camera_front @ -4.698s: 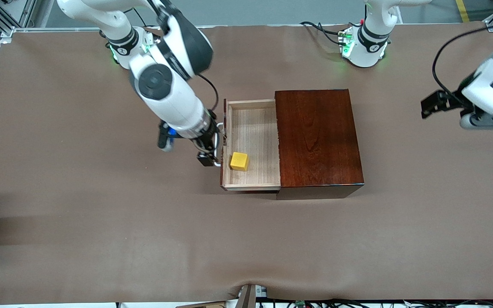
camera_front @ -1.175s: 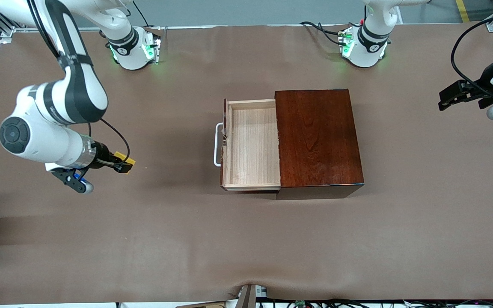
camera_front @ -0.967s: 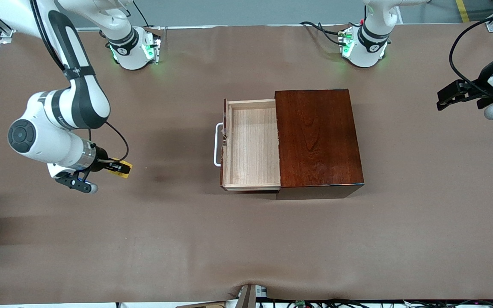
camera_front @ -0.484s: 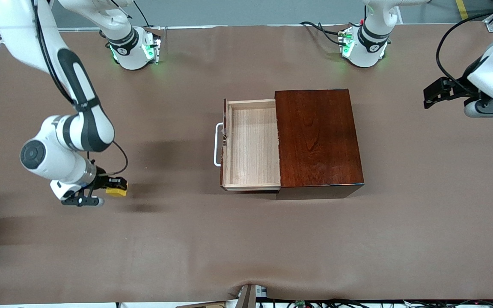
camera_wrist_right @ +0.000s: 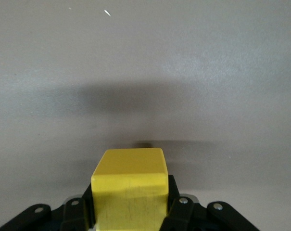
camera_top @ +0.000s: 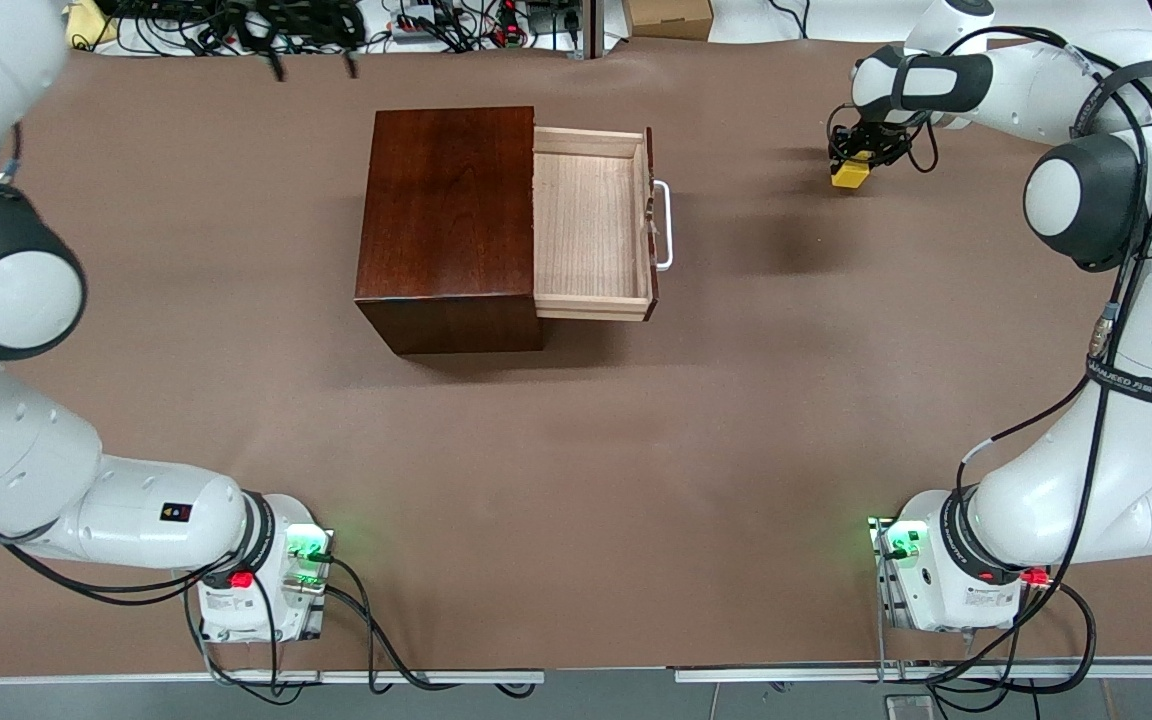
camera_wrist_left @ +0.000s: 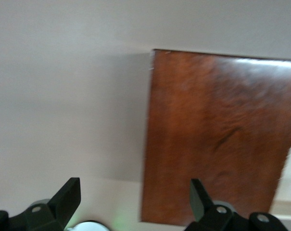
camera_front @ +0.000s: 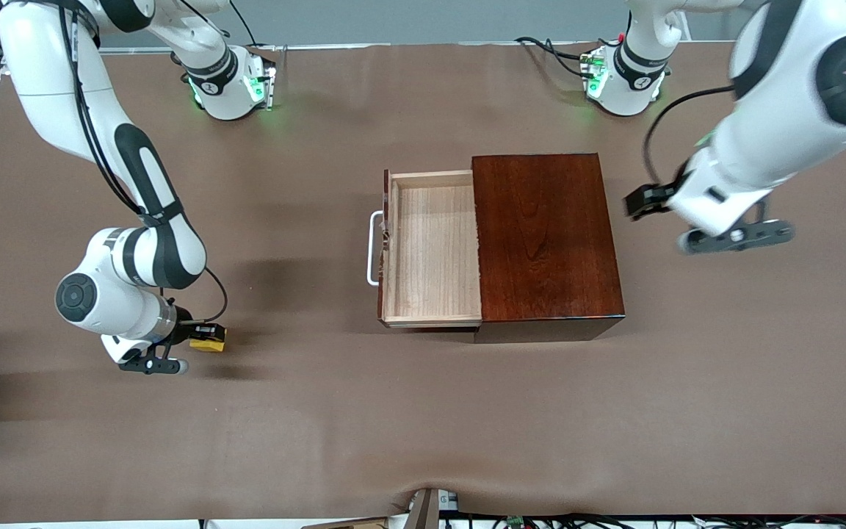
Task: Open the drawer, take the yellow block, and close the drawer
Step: 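Place the cube with the right gripper while the left gripper reaches the drawer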
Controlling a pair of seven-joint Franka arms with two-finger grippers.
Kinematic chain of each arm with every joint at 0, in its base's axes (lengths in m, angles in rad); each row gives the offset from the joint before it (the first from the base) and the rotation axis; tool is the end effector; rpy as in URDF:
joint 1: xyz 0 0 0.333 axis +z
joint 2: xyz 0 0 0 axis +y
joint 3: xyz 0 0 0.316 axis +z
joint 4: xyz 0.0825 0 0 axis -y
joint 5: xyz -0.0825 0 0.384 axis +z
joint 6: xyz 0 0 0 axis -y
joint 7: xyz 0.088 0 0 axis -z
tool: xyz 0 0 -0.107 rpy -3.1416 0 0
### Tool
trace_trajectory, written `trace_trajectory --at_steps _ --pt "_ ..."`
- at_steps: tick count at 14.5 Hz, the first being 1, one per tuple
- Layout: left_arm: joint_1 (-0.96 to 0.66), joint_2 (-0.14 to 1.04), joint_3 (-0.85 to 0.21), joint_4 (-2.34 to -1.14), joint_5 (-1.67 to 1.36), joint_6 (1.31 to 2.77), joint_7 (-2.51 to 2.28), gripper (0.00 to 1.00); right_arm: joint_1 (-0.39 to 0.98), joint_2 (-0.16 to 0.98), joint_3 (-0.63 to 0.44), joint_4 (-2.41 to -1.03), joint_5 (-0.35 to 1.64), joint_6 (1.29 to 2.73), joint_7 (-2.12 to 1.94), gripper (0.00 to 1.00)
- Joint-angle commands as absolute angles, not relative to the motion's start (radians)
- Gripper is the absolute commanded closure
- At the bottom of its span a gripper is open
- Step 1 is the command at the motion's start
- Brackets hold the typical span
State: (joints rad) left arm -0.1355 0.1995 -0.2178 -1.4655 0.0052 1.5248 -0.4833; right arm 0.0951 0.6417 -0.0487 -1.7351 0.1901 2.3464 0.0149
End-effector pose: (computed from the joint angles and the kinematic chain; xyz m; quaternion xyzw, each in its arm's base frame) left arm 0.5717 -0.1973 0.5567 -0.9954 -0.0654 0.0695 0.0102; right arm 0.6646 0.0364 0.2077 -0.9974 0.0471 0.0157 0.0517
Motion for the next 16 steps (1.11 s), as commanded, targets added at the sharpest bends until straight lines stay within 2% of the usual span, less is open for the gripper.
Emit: trace_trajectory --at_steps 1,4,6,7,9,10,12,16 --pt "-0.188 0.31 -0.215 -1.359 -0.096 1.586 -0.671 0.0 0.086 0.66 -0.037 -1.709 0.167 2.332 0.06 0.96" --pt "-0.27 0.399 -0.215 -1.353 -0.109 1.785 -0.981 0.0 0.087 0.683 -0.037 -1.707 0.166 2.339 0.064 0.84" --pt "-0.336 0.44 -0.212 -1.353 -0.109 1.863 -1.124 0.0 0.087 0.687 -0.037 -1.707 0.166 2.347 0.092 0.78" --pt "-0.35 0.451 -0.213 -1.351 -0.109 1.882 -1.196 0.0 0.087 0.687 -0.037 -1.707 0.166 2.349 0.098 0.66" --pt "-0.409 0.463 -0.212 -1.347 -0.109 1.91 -1.358 0.0 0.087 0.687 -0.037 -1.698 0.169 2.347 0.098 0.04" --pt "-0.429 0.475 -0.212 -1.341 -0.109 1.911 -1.473 0.0 0.081 0.678 -0.035 -1.681 0.169 2.339 0.098 0.0" --pt "-0.487 0.512 -0.21 -1.318 -0.109 1.942 -1.651 0.0 0.078 0.649 -0.035 -1.674 0.169 2.32 0.098 0.0" --pt "-0.595 0.607 -0.195 -1.278 -0.103 2.129 -1.963 0.0 0.078 0.462 -0.058 -1.672 0.164 2.122 0.097 0.0"
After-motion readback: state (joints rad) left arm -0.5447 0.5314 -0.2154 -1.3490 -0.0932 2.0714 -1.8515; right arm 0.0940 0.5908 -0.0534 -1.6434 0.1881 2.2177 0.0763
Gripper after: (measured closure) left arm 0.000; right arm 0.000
